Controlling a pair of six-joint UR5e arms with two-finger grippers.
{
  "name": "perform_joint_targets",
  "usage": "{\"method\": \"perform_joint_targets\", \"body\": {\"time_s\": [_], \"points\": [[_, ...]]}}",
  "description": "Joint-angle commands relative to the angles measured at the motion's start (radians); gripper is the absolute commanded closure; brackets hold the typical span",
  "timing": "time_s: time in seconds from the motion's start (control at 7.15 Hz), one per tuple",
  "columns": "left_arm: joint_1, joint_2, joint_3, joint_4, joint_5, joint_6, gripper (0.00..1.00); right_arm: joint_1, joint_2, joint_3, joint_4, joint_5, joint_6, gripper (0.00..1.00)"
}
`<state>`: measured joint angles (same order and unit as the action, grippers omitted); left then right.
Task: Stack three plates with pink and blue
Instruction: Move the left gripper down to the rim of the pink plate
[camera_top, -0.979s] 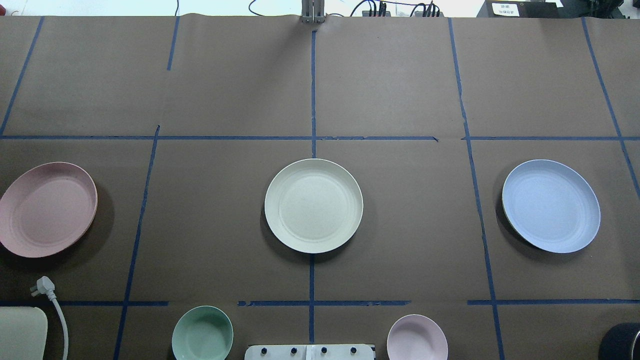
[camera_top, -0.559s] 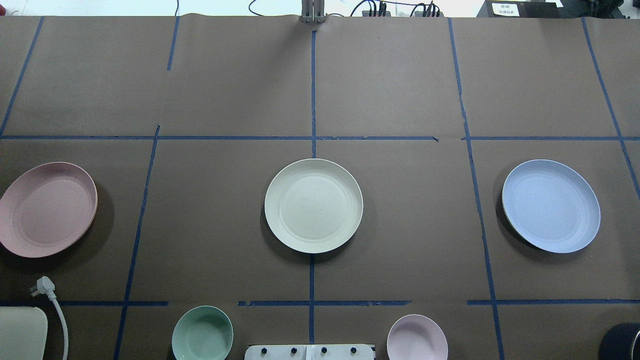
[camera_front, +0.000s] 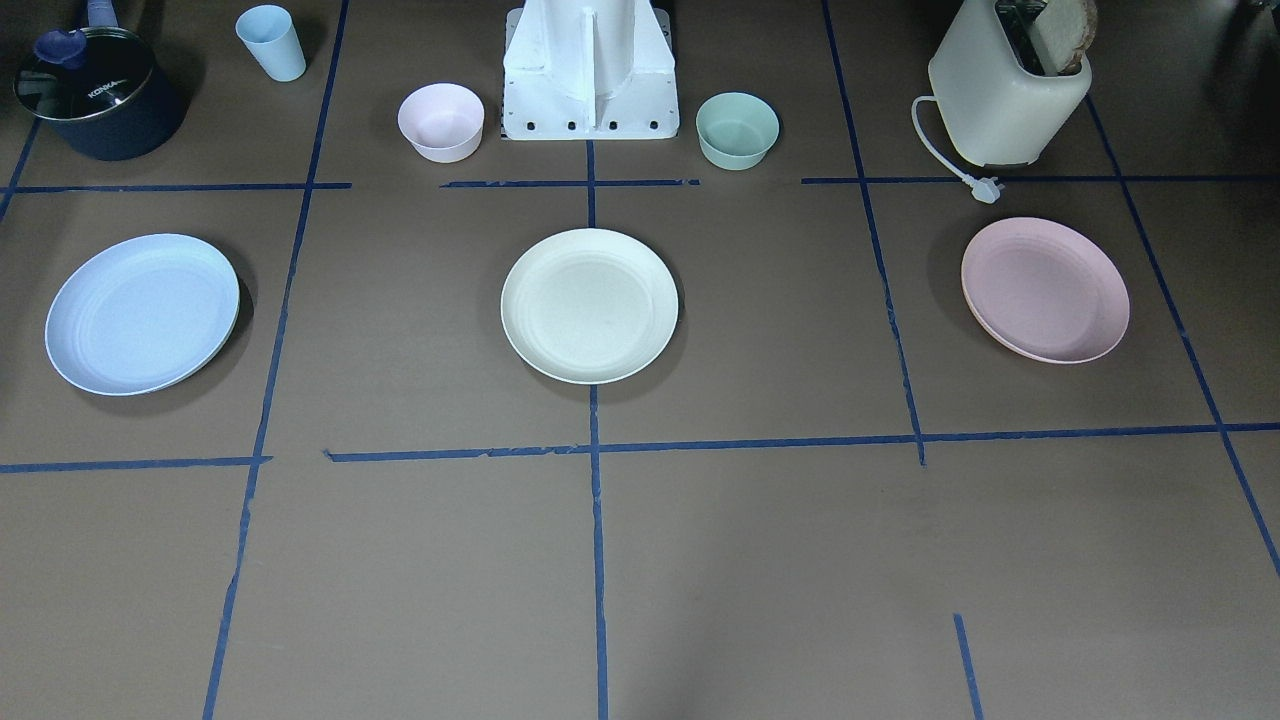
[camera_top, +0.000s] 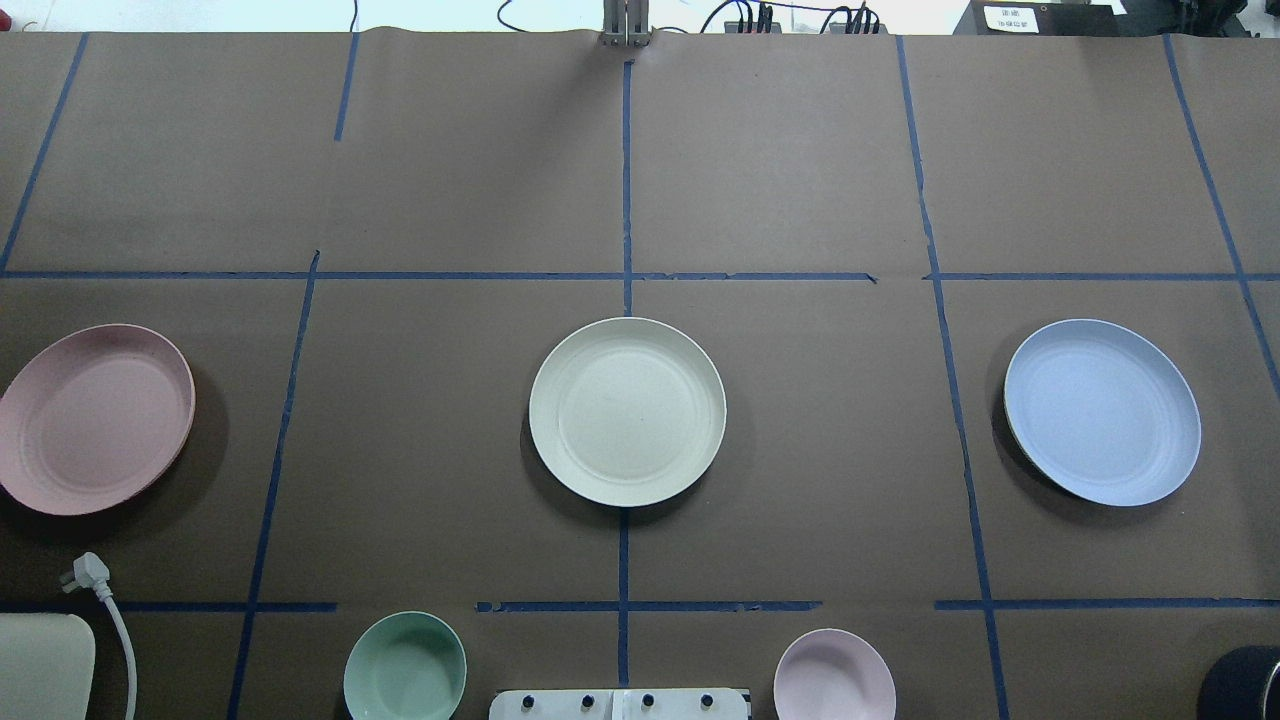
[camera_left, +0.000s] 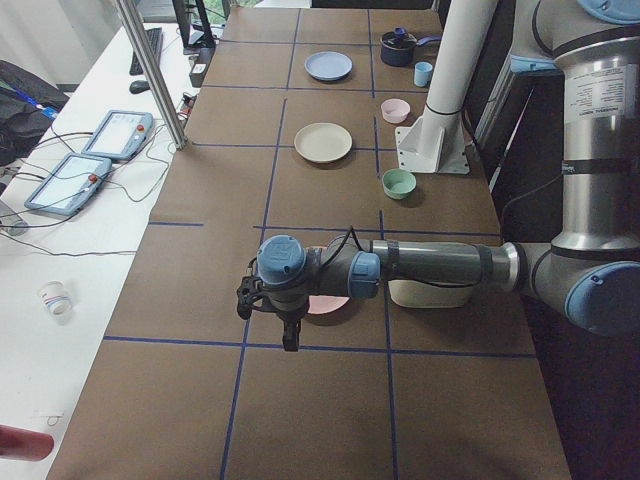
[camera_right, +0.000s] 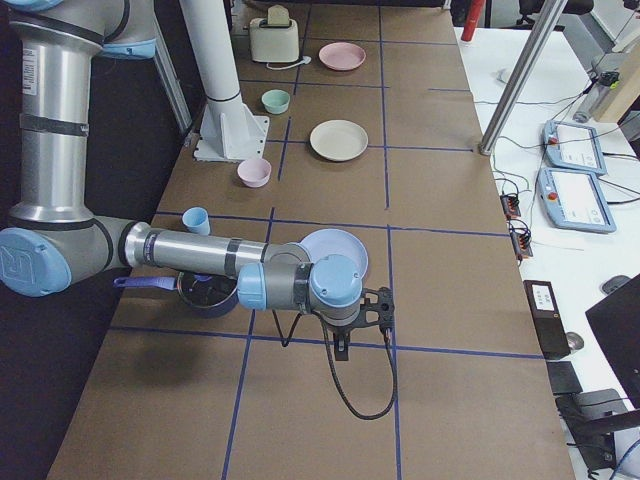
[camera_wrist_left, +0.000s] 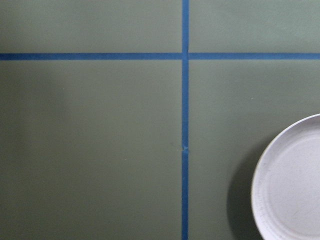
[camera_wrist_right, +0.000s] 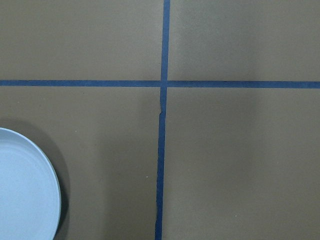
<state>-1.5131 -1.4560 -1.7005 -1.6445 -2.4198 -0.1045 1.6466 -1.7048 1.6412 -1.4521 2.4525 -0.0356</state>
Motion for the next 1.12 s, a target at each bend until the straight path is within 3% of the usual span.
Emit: {"method": "perform_joint_targets", "body": {"time_s": [0.0,0.28,0.56,0.98], "points": [[0.123,0.058,0.002,-0.250,-0.005,-0.259,0.00,0.001,0.001,0.003,0.001,0.000,0.000,0.00],[0.247,0.098,0.047,-0.510,0.005,-0.512,0.00,-0.001,0.001,0.003,0.006,-0.003,0.000,0.00],[0.356,0.094,0.139,-0.692,0.117,-0.677,0.02,-0.001,0.001,0.003,0.009,-0.001,0.000,0.00],[0.412,0.072,0.173,-0.718,0.160,-0.727,0.04,-0.001,0.002,0.002,0.009,-0.007,-0.001,0.00]]}}
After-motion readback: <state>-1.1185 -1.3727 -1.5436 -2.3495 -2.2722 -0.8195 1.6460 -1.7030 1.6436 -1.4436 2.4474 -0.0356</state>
